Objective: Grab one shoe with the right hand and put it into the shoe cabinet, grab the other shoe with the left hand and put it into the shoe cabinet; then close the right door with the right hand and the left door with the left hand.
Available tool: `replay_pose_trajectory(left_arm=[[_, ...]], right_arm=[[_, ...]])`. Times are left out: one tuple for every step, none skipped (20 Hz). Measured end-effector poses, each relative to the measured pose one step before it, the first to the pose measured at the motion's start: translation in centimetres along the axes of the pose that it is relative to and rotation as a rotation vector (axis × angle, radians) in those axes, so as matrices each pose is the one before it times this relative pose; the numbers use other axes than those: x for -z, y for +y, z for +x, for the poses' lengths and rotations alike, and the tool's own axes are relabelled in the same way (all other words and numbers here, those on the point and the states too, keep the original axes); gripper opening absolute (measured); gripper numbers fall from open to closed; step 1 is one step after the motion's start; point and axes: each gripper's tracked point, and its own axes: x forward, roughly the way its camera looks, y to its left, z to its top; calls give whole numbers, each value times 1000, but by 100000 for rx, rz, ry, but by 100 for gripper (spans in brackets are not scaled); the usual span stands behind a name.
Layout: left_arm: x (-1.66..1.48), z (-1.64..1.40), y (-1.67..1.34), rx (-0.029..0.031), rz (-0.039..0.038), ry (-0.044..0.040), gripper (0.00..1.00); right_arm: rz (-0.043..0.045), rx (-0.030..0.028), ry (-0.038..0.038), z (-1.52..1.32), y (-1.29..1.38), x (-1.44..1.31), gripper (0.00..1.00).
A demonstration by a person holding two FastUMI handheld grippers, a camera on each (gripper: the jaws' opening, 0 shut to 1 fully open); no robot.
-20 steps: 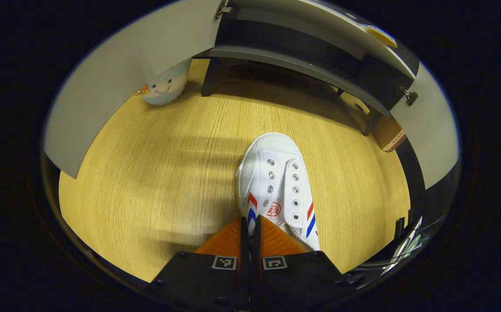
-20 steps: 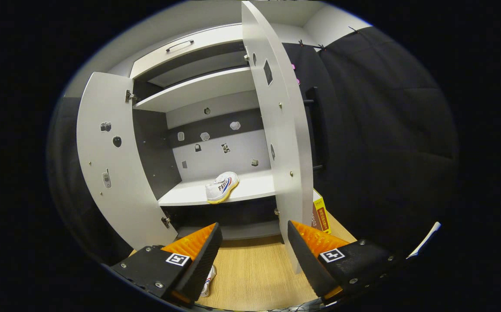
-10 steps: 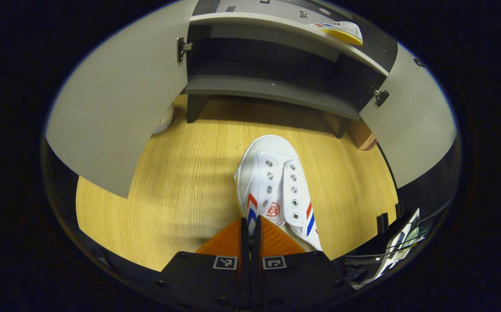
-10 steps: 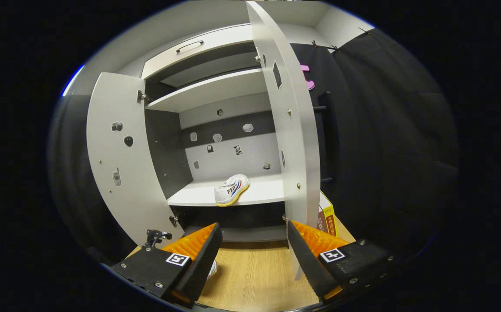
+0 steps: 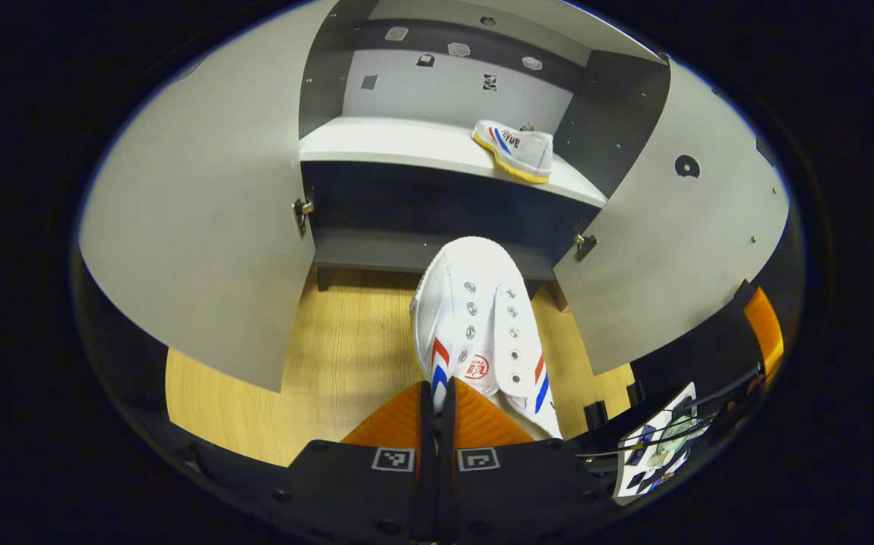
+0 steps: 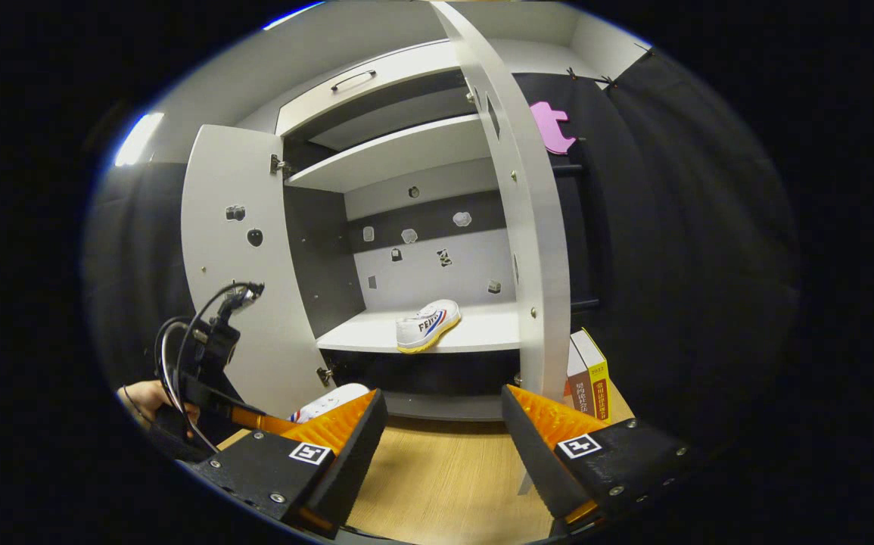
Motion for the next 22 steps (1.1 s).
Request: replay_pose_trajectory(left_arm=[[-1594, -1017, 339, -55, -35, -842, 6], [-1714, -605, 292, 8, -216, -1208, 6], [-1836, -234, 231, -135, 111, -954, 6], [-1843, -155, 104, -283, 218, -843, 6], [-1200, 445, -497, -53, 348, -1357, 6], [-1594, 352, -311, 195, 161, -1089, 6], [-1374, 694, -542, 251, 85, -1123, 6], [-1539, 622, -208, 412, -298, -753, 7], [-1615, 733, -147, 741, -494, -556, 6], [-2037, 541, 89, 280, -1132, -678, 6], [-1725, 650, 130, 120, -506, -643, 6], [-1676, 781, 348, -266, -151, -744, 7], [-1691, 916, 466, -43, 186, -111, 7], [-1552, 980, 312, 51, 122, 206, 6], [-1432, 1213, 338, -588, 43, 225, 6], [-1250, 1223, 463, -919, -131, 324, 6], [-1180, 1349, 430, -486, -189, 360, 6], [-1243, 1228, 263, -210, -426, -46, 6], [-1172, 1519, 236, 623, -318, -515, 6], [-841, 1045, -66, 823, -786, -1013, 6], [-472, 1045, -116, 650, -771, 102, 6], [-430, 1013, -63, 339, -626, 593, 6]], right_arm=[[59, -634, -77, -70, -101, 11, 93], [-14, -390, -214, -30, -270, -47, 93], [-24, -331, -282, -43, -210, -151, 93], [-37, -180, -371, -88, -214, -105, 93], [-5, -421, -213, -109, -99, -83, 93], [-136, -266, -49, -51, 10, 21, 93], [-621, -175, -20, -127, -29, 38, 93], [-706, 87, -134, -80, -7, -61, 93], [-352, 131, -242, -88, 14, -53, 93], [-87, -61, -310, -69, 90, -67, 93], [224, 36, -351, -50, -3, -67, 93], [270, -62, -129, -21, 95, -22, 93], [296, 359, 57, 30, 29, 7, 93], [111, 4, 12, -35, 116, 16, 93], [-153, 2, 256, 64, 147, 81, 93], [-377, 279, 113, 91, 129, 67, 93], [-486, 377, 6, 69, 28, 54, 93], [-228, 701, 111, 85, -28, -7, 93], [148, 506, 371, 94, -22, 58, 93], [223, 497, 217, 0, 0, -36, 93], [40, 818, -173, 51, -135, -199, 93], [-218, 926, -521, -58, -103, -172, 93]])
